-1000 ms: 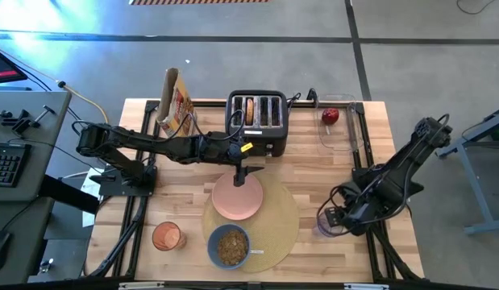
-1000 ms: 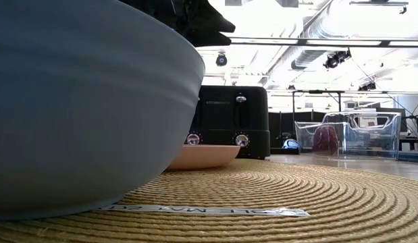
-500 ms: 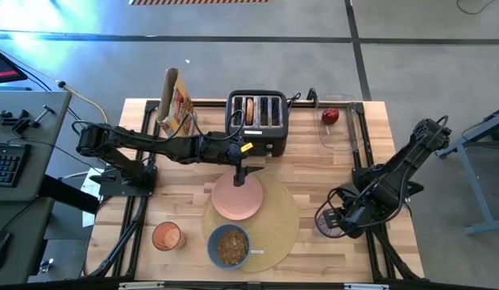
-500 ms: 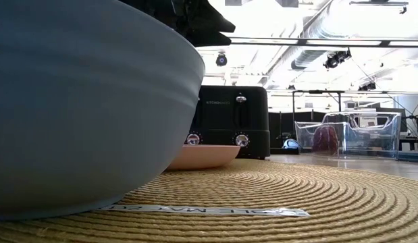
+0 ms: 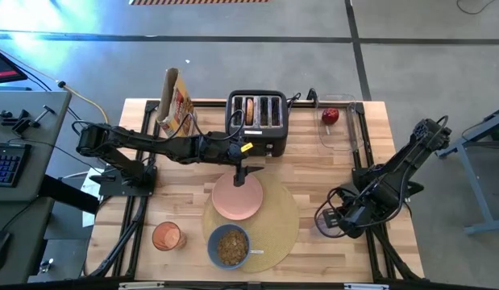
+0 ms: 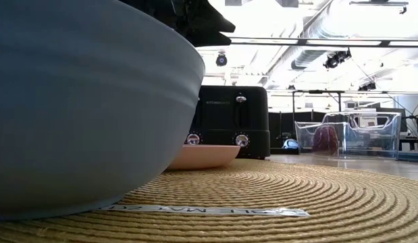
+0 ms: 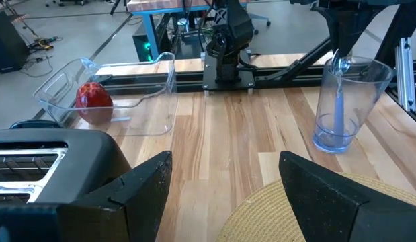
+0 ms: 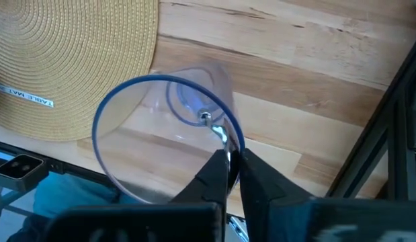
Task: Arrange a breakfast setting
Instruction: Put the spoon on the bottom right of the place mat, then put the spoon on the place mat
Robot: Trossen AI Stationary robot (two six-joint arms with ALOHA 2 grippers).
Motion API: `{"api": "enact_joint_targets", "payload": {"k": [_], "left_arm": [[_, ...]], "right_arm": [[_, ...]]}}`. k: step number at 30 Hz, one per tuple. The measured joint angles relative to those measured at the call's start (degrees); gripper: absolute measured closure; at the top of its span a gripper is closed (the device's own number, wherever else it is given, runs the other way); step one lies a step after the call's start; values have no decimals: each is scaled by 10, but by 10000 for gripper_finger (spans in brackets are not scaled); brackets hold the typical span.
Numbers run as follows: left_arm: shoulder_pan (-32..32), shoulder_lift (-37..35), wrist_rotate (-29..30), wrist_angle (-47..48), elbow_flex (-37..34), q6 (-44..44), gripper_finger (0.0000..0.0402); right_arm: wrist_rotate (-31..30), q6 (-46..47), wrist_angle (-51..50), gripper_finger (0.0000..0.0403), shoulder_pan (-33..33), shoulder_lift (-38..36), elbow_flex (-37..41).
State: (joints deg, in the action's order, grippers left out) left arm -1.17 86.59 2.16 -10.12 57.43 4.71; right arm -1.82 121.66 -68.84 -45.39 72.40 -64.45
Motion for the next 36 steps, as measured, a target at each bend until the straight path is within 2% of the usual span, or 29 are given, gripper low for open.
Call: {"api": "enact_joint_targets", "payload": {"k": [26,36], "left_arm": [[0,0,0,0,0,0,137],[0,0,0,0,0,0,137]], "right_arm": [[23,0,-4,402,0,-28,-2],[10,-2,-95,403,0,-31,-73]]}}
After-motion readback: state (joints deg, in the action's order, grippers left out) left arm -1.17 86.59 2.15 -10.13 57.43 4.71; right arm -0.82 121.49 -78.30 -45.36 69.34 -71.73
